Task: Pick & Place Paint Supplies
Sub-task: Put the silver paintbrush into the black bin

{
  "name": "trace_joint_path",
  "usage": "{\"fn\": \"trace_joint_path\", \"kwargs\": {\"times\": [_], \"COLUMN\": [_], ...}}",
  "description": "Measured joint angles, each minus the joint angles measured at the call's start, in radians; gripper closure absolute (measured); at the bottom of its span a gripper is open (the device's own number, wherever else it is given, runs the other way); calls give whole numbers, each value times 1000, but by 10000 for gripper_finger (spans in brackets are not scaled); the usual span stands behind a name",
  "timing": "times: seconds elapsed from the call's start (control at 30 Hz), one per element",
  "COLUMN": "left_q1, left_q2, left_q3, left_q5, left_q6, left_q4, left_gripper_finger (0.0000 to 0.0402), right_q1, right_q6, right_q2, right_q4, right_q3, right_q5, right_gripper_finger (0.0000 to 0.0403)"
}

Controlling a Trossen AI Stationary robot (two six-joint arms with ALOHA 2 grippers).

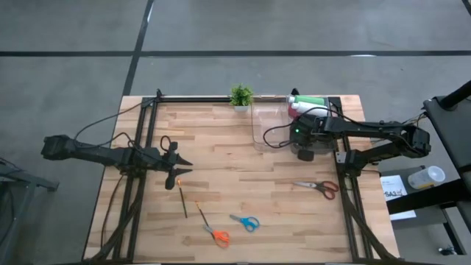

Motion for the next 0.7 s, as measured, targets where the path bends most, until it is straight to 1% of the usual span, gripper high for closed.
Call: {"fn": "trace_joint_path", "kwargs": {"times": [0.2, 0.37, 0.53, 0.7], "left_q1": [0, 0, 0, 0], "left_q2": [0, 0, 0, 0], "left_q3": [0, 0, 0, 0], "left_q5": [0, 0, 0, 0], "left_q6": [0, 0, 0, 0], "left_q4": [0, 0, 0, 0], "left_gripper_finger": [280, 280, 280, 280], "right_q1": [0, 1, 1, 0], "right_q6": [2, 51, 18, 38], "right_q2": [0, 0, 0, 0], "right_q4": [32, 35, 23, 19], "right_q3": [0, 0, 0, 0], "right_q5": [-3, -6, -30, -34], "right_gripper_finger": [390, 390, 390, 390]}}
